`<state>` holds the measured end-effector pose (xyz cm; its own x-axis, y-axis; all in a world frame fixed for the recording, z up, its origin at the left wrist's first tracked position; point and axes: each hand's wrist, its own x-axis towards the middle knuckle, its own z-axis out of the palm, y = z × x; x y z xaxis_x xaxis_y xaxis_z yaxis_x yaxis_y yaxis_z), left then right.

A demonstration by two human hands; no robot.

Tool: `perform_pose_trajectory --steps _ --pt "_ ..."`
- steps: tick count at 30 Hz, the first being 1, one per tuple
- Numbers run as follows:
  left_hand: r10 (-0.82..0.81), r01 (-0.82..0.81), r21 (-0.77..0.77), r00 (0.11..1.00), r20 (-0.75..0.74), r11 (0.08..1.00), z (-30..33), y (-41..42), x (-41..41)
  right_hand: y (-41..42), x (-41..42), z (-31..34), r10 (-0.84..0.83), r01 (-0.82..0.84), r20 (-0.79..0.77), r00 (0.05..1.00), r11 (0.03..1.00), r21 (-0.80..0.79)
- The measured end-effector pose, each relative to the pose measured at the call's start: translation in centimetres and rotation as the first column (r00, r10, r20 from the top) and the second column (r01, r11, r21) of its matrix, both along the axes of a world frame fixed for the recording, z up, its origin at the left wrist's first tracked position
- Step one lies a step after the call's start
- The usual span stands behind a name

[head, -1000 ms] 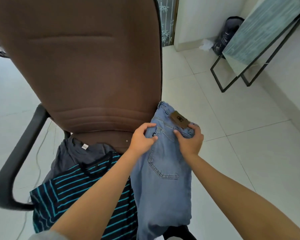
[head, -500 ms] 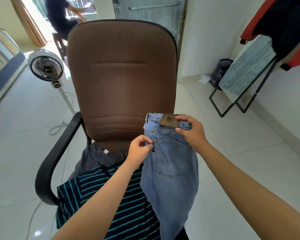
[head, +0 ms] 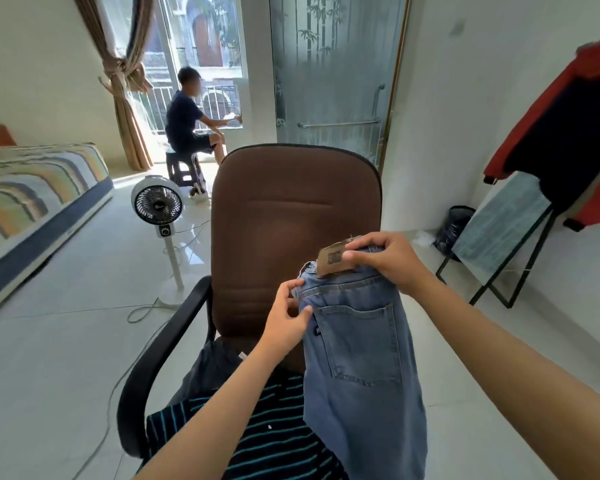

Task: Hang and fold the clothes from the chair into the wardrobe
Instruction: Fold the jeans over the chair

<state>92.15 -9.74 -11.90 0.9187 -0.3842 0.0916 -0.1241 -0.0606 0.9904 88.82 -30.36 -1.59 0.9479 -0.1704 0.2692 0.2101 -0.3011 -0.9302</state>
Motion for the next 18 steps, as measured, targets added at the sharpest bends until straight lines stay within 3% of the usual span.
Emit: perform_pose_trajectory --steps 3,8,14,16,18 --pt "0.027 -0.021 -0.079 0.996 0.086 0.997 1.5 0.9 -0.2 0.9 0.2 2.6 -0.024 0.027 0.076 0.997 0.999 -0.036" --pt "0.03 -0.003 -0.155 0.985 0.172 0.988 4.5 2.6 0.6 1.4 0.1 8.4 0.092 -0.076 0.151 0.984 0.992 -0.105" --pt "0.115 -0.086 -0.088 0.905 0.411 0.992 9.6 3.5 2.3 2.9 -0.1 14.5 0.271 -0.228 0.157 0.95 0.942 -0.247" --pt "0.045 -0.022 -0.058 0.9 0.434 0.998 11.9 3.9 2.7 3.0 -0.3 15.7 0.301 -0.256 0.157 0.941 0.933 -0.252" --pt "-0.116 0.147 -0.028 0.875 0.47 0.989 14.1 4.0 3.0 2.9 -0.4 16.6 0.318 -0.276 0.154 0.935 0.929 -0.245"
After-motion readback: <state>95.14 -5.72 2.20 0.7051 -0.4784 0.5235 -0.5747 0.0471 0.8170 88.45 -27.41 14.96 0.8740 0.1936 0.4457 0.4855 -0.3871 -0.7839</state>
